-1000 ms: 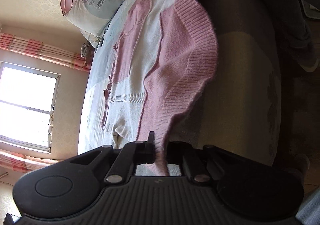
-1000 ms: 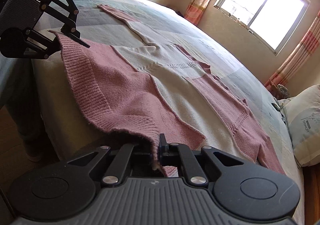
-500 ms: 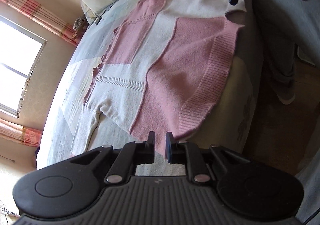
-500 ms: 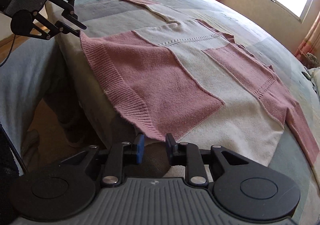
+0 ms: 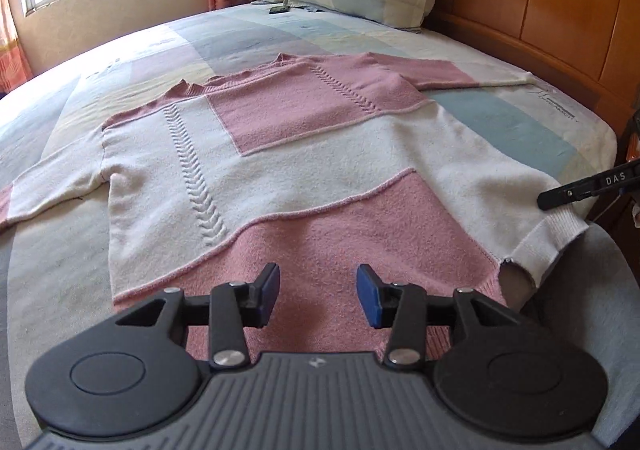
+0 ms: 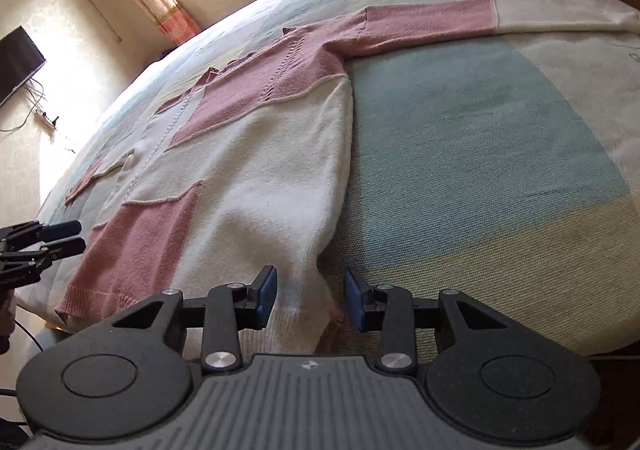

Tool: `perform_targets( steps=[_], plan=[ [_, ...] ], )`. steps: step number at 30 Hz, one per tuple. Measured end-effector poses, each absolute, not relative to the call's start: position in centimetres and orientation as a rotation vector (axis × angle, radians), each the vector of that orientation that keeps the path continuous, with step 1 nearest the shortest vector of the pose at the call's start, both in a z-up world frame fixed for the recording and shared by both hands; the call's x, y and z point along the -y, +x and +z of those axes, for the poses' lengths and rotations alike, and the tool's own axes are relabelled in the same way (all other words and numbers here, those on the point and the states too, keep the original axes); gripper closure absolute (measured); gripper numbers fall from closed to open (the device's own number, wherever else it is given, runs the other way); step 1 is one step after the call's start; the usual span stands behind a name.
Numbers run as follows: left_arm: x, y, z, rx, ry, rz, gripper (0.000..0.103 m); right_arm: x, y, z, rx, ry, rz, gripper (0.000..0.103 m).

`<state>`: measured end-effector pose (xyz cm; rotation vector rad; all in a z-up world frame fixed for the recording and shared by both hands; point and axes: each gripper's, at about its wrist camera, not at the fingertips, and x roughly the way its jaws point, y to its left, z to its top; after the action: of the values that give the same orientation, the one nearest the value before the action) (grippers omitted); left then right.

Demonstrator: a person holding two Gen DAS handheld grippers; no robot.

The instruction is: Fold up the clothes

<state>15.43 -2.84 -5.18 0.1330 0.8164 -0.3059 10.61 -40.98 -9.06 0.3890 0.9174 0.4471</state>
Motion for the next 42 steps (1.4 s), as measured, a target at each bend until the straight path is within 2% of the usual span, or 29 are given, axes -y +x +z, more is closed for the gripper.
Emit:
perform_targets(
  steps=[1,7,8,10,11,14,16,21,25,29,32,37,41,42],
  plan=[
    [2.6,15.2,-5.3,-0.827,0.137,-0.301,0.059,40.7,10.6,-9.1,-0.927,0.394,0.454,0.092],
    [0.5,13.6,-4.4,-0.840,0.178,-0.281,0.054,41.5,9.6,-8.2,-0.950,0.311,0.415,0.092],
    [0.1,14.2,-4.3,-0.832,0.176,-0.268,0.050,41.7,9.5,-7.9,-0.962,0.294,0.399,0.090],
    [-0.6,15.4,-4.0,-0.816,0.172,-0.242,0.046,41.8,9.3,-7.1,-0.960,0.251,0.356,0.073],
    [-1.0,16.0,-3.9,-0.808,0.170,-0.229,0.044,41.7,9.2,-6.3,-0.929,0.223,0.335,0.070],
    [-2.2,17.9,-3.6,-0.784,0.163,-0.190,0.044,39.5,10.2,-3.7,-0.811,0.143,0.340,0.065],
    [-2.2,19.7,-4.8,-0.797,0.132,-0.191,0.044,36.9,11.7,-2.8,-0.757,0.109,0.391,0.052],
    [-3.5,19.5,-8.2,-0.897,0.066,-0.207,0.042,30.0,14.9,-6.0,-0.814,0.006,0.478,0.052],
    [-6.0,15.8,-7.7,-0.926,0.121,-0.239,0.041,31.2,12.7,-8.0,-0.826,-0.060,0.471,0.050],
    [-5.7,16.0,-5.6,-0.920,0.189,-0.228,0.041,33.3,11.3,-7.1,-0.852,-0.065,0.456,0.049],
    [-4.5,18.3,-4.6,-0.838,0.158,-0.252,0.039,31.7,12.0,-5.2,-0.796,-0.047,0.500,0.048],
    [-2.9,21.9,-7.0,-0.868,0.186,-0.240,0.039,23.5,14.2,-5.2,-0.756,-0.101,0.663,0.045],
    [-5.0,20.8,-8.2,-0.895,0.183,-0.206,0.031,19.9,13.7,-7.7,-0.792,-0.238,0.686,0.044],
    [-5.7,20.2,-8.3,-0.897,0.195,-0.197,0.031,20.4,12.6,-8.0,-0.768,-0.269,0.689,0.040]
  ],
)
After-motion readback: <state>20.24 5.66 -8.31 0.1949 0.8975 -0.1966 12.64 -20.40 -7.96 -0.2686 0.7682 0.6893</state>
